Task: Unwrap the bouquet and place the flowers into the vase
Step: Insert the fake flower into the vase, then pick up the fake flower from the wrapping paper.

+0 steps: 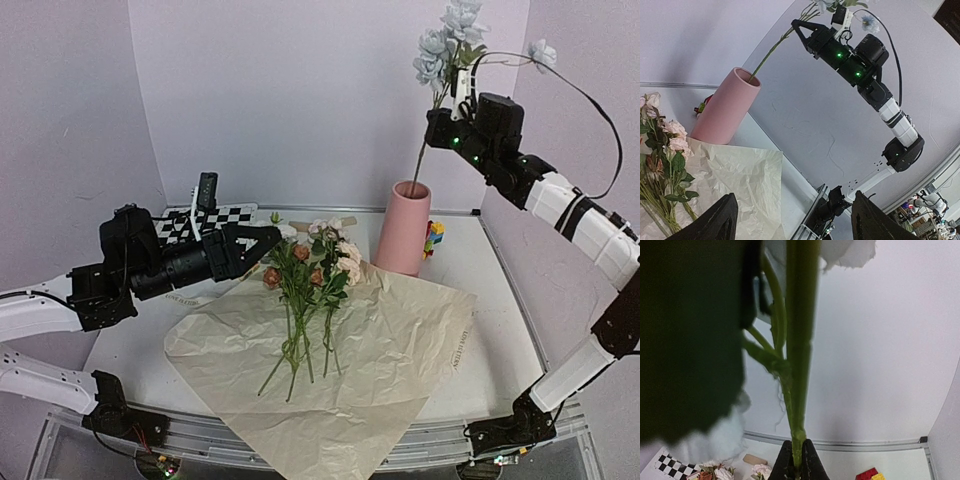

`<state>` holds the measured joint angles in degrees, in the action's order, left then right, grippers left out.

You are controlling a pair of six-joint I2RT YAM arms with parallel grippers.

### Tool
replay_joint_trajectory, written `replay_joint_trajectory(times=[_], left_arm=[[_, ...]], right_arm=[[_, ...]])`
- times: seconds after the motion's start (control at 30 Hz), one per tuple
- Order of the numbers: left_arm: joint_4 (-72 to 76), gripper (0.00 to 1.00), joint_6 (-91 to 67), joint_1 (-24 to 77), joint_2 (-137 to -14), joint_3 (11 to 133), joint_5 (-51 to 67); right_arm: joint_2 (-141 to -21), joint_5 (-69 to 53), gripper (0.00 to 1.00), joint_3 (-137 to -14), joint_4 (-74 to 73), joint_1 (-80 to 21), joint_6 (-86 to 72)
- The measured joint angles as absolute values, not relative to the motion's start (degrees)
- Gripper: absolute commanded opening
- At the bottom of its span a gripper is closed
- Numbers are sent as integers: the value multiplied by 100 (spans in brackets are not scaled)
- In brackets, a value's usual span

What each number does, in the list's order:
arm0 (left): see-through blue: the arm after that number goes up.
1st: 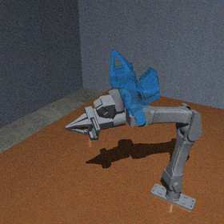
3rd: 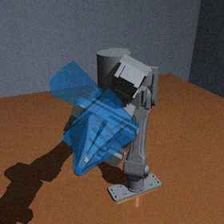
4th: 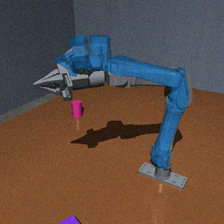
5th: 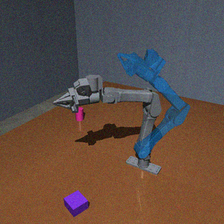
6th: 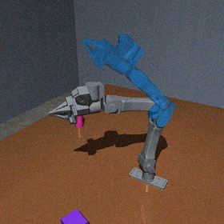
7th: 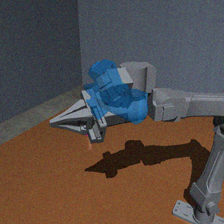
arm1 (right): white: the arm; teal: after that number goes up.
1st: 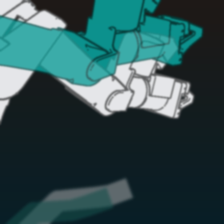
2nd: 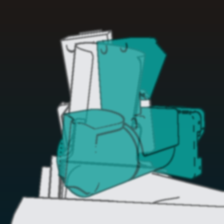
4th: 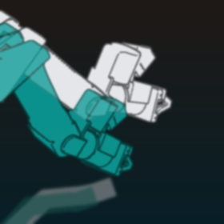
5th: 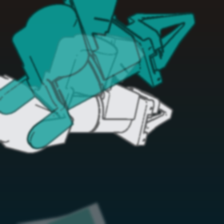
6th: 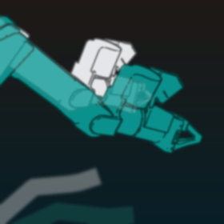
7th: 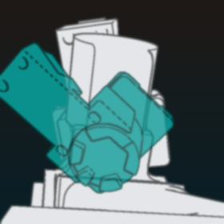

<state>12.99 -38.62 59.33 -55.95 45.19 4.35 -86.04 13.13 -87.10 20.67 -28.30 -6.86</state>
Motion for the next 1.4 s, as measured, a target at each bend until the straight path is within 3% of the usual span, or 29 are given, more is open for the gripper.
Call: replay_joint_trajectory(times=[0.1,0.23,0.3,0.33,0.37,0.4,0.67,1.0,1.4], left_arm=[[1295,79,-3863,5933,-5657,4519,434],[1291,79,-3863,5933,-5714,4519,432],[1291,79,-3863,5933,-5728,4519,432],[1292,79,-3863,5933,-5734,4519,432],[1291,79,-3863,5933,-5740,4519,432],[1289,79,-3863,5933,-5744,4519,430],[1288,78,-3863,5933,-5745,4519,429],[1281,79,-3863,5933,-5828,4519,425],[1240,79,-3885,5933,-5998,4519,394]], right_arm=[[-8689,1274,1,-8376,2064,-2780,-961],[-8804,1267,10,-7933,2058,-2777,-1253],[-8822,1292,35,-7677,2050,-2777,-1386],[-8823,1304,57,-7571,2046,-2777,-1426],[-8823,1318,70,-7472,2049,-2777,-1489],[-8823,1328,76,-7390,2058,-2777,-1545],[-8722,1271,80,-6713,2095,-2777,-1869],[-7801,1039,96,-5895,2068,-2766,-2137],[-6633,664,98,-5420,1716,-2766,-2104]])
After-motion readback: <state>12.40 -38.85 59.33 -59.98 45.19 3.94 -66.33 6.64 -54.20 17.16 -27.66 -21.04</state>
